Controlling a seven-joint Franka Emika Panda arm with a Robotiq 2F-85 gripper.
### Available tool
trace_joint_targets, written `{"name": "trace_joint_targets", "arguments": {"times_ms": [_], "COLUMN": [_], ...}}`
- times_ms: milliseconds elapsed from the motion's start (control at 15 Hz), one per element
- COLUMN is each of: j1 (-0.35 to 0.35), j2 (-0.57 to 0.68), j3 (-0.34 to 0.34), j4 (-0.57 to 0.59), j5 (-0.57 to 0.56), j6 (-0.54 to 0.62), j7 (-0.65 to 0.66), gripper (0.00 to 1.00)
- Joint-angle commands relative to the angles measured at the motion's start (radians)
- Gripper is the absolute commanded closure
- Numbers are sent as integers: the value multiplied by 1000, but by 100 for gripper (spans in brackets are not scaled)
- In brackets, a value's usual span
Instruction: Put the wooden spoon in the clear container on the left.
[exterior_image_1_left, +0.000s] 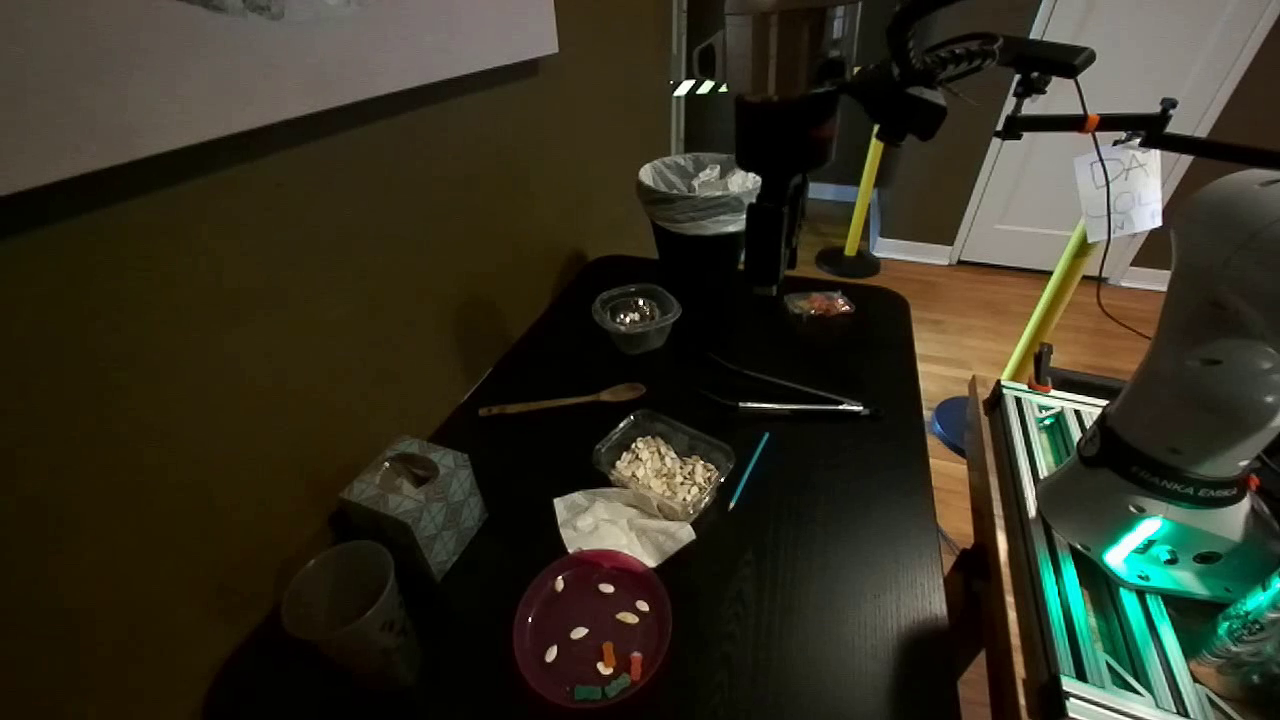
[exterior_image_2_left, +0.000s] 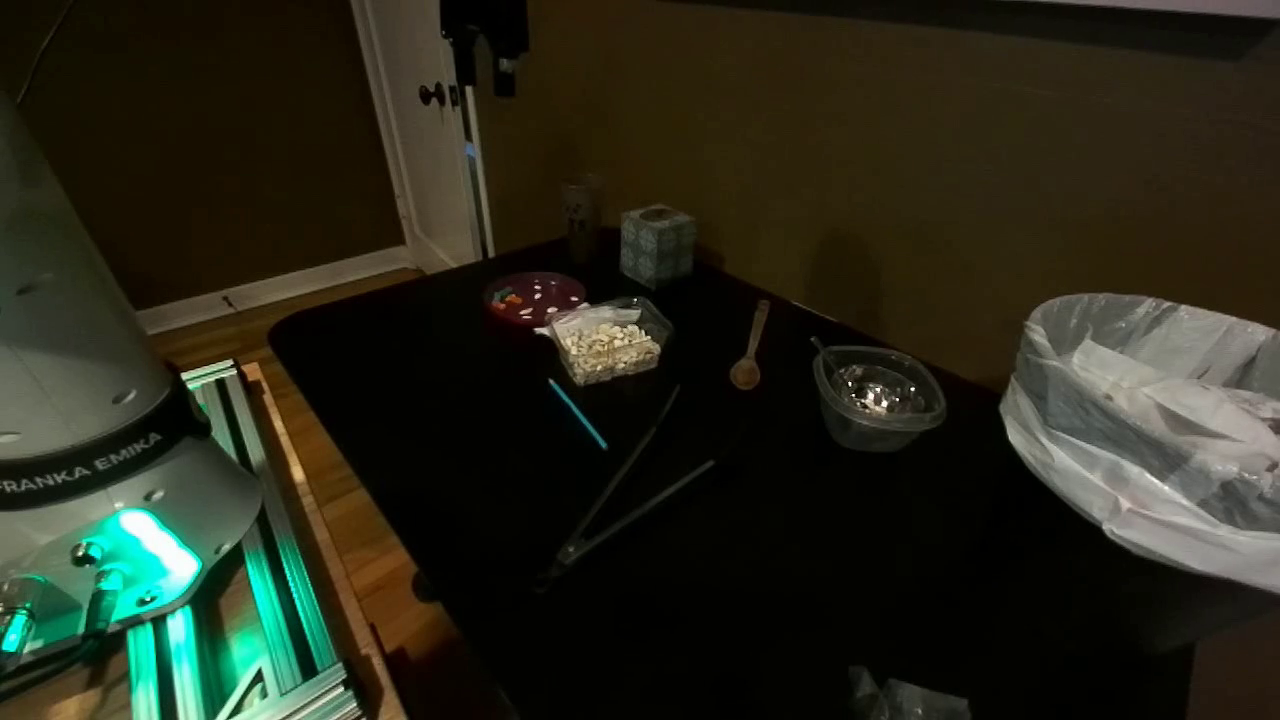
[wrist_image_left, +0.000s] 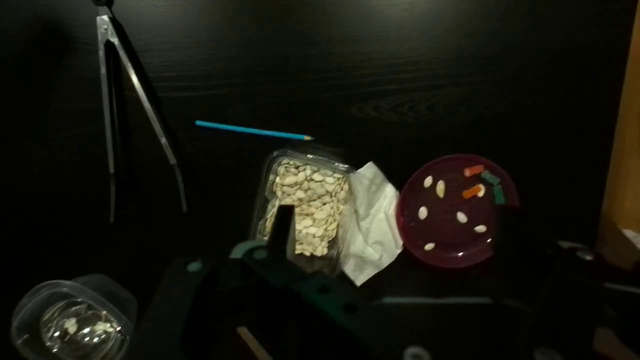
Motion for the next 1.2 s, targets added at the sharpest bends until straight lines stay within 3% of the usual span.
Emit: {"name": "trace_joint_targets", "arguments": {"times_ms": [0,267,400,600,667,1133], "j1": [-64,-116,-119,-130,-113,-109], "j2": [101,288,396,530,434,454], "j3": [-18,-82,-121,-158,-157,-162], "j4": [39,140,220,352,243,270], "j5": [-136,-223,-170,50,-40,-31], "j6": [89,204,224,208,242,241], "j7": [35,5,-41,-293,-187,-202], "gripper": [0,0,0,0,0,0]}}
